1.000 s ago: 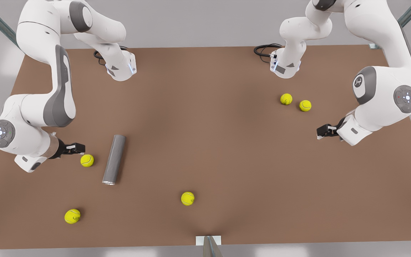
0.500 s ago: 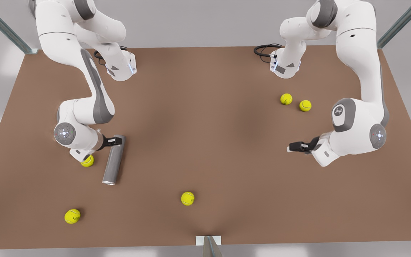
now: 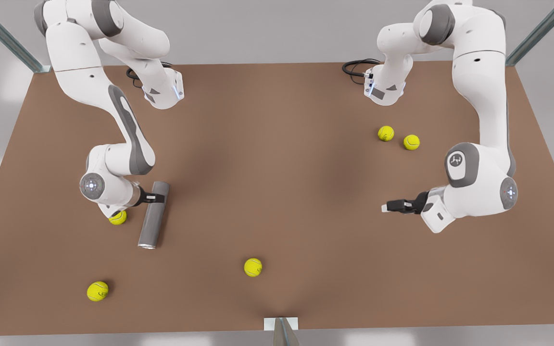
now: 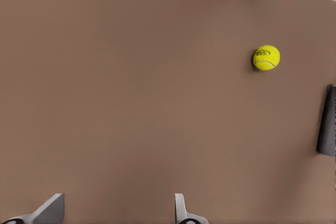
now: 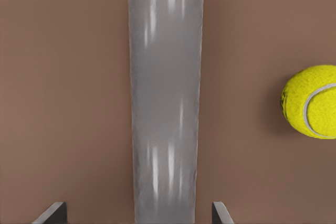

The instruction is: Put the tennis tube upright

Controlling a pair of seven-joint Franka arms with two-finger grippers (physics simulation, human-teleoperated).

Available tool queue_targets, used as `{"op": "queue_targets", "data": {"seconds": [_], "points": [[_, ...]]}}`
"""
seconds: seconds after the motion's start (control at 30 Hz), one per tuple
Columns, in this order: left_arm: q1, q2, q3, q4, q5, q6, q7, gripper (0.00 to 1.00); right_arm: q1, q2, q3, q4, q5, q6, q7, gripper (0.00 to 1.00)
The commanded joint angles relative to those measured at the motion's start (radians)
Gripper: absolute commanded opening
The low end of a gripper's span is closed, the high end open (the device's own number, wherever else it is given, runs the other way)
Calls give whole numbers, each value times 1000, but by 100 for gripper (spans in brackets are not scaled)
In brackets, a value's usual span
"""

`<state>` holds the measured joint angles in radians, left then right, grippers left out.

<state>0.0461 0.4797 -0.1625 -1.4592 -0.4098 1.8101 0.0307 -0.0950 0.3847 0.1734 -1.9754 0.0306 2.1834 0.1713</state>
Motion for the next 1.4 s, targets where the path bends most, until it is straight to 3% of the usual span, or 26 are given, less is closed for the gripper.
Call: {"op": "queue_targets", "data": {"seconds": [0.0,0.4,0.7,1.17,1.37], "points": [[0,2,0,2,0,0,0,99,3,8,0,15,0,6,16,100],[0,34,0,10,5,29,0,99,-29,59,0,-33,-11,176,37,100],[-3,43,0,3,6,31,0,99,-48,43,26,-177,-93,392,57,100],[0,69,0,3,5,32,0,99,-42,83,26,-238,-93,492,83,100],[1,69,0,5,5,32,0,99,-43,83,26,-244,-93,500,88,85]]}}
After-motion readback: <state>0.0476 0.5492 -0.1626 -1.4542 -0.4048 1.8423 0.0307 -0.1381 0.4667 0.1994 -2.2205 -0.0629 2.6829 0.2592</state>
